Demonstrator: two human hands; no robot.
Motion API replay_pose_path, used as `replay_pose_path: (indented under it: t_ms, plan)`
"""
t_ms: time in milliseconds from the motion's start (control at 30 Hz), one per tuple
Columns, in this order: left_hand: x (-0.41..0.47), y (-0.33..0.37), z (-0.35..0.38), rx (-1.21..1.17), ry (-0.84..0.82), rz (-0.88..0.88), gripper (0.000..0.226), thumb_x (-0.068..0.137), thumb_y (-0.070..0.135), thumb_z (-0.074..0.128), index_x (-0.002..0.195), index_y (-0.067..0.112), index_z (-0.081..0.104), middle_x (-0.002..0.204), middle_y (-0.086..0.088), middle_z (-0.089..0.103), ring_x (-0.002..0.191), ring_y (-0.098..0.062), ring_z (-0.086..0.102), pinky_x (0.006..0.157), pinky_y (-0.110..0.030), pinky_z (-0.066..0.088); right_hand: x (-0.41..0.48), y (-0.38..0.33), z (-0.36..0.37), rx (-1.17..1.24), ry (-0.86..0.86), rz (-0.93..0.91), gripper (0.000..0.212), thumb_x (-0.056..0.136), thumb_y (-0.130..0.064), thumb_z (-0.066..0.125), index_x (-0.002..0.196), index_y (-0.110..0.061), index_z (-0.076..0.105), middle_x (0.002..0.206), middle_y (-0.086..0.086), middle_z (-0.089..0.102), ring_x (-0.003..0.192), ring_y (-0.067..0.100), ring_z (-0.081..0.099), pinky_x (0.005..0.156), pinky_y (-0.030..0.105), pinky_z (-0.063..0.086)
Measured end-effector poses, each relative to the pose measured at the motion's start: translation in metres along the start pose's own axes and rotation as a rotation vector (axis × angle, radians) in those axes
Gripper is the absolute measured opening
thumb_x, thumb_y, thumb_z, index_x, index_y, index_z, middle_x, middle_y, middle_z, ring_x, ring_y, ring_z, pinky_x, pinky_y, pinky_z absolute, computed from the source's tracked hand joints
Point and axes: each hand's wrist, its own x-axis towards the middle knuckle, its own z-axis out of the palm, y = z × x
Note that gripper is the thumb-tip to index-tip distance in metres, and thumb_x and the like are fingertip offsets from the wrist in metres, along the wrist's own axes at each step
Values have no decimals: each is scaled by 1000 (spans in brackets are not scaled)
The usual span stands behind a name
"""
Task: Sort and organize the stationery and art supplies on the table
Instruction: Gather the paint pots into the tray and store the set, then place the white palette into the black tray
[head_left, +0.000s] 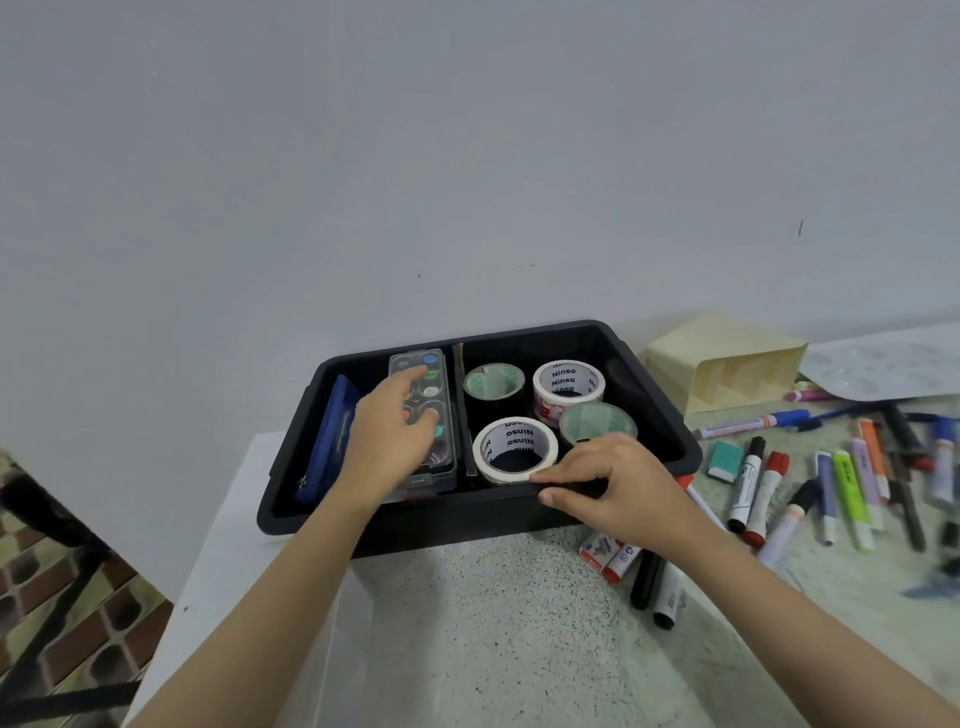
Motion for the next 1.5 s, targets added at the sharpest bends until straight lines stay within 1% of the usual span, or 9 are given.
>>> replay_pose_path:
  t_ms: [133, 300, 467, 600, 900, 1067, 1233, 1367, 1500]
  plan:
    - [-20, 30, 13, -33, -178, 212, 40, 91, 12, 56, 126, 32, 55, 125, 20, 52, 116, 5, 45, 98, -17, 35, -25, 12, -11, -236, 82, -6, 36, 80, -56, 52, 108, -40, 69, 98, -21, 66, 97, -6, 52, 105, 37, 25]
    - [-35, 56, 42, 46, -395, 285, 27, 91, 14, 56, 103, 35, 68, 99, 24, 65, 96, 13, 56, 81, -3, 42, -60, 41, -41, -216, 177, 44, 37, 84, -54, 52, 117, -41, 63, 117, -22, 58, 114, -2, 48, 109, 45, 26]
    - [-39, 80, 80, 179, -349, 206, 15, 89, 26, 58, 97, 28, 71, 73, 12, 66, 65, -1, 57, 68, -23, 50, -87, 66, -76, -163, 205, 49, 32, 86, -46, 53, 115, -38, 64, 120, -20, 58, 116, -4, 47, 99, 35, 35]
    - [-39, 107, 110, 315, -234, 177, 7, 89, 33, 58, 88, 33, 65, 64, 11, 60, 63, -3, 56, 65, -31, 52, -109, 96, -111, -175, 102, 109, 32, 85, -48, 50, 115, -46, 60, 112, -29, 57, 112, -9, 46, 94, 25, 34]
    - [-38, 155, 202, 233, 19, 392, 24, 86, 30, 52, 102, 23, 69, 86, 16, 61, 80, -4, 53, 70, -14, 40, -134, 179, -190, -172, 67, 173, 31, 87, -49, 48, 109, -39, 67, 99, -27, 65, 96, -7, 57, 88, 35, 47]
    - [-36, 166, 251, 252, -31, 388, 32, 85, 32, 47, 106, 20, 68, 97, 10, 65, 94, -7, 54, 79, -16, 34, -131, 219, -224, -278, 222, 287, 33, 88, -39, 51, 113, -26, 68, 98, -10, 67, 94, 9, 59, 84, 34, 47]
    - [-51, 161, 290, 297, -198, 307, 33, 93, 31, 53, 125, 27, 57, 122, 12, 56, 113, -4, 44, 94, -19, 30, -126, 243, -248, -78, 342, 660, 44, 96, -30, 47, 139, -26, 38, 90, 6, 63, 80, 16, 54, 67, 30, 38]
    - [-64, 153, 303, 279, -281, 196, 38, 93, 39, 52, 130, 31, 53, 128, 17, 49, 120, 0, 37, 102, -22, 31, -114, 262, -259, 126, 294, 852, 43, 97, -32, 45, 139, -23, 40, 133, 10, 52, 113, 29, 53, 95, 39, 44]
    - [-71, 149, 309, 243, -276, 134, 37, 93, 36, 53, 129, 29, 54, 128, 18, 46, 122, 0, 37, 102, -21, 30, -112, 276, -262, 278, 409, 904, 27, 95, -29, 50, 118, -19, 61, 122, 6, 60, 104, 27, 59, 93, 49, 48]
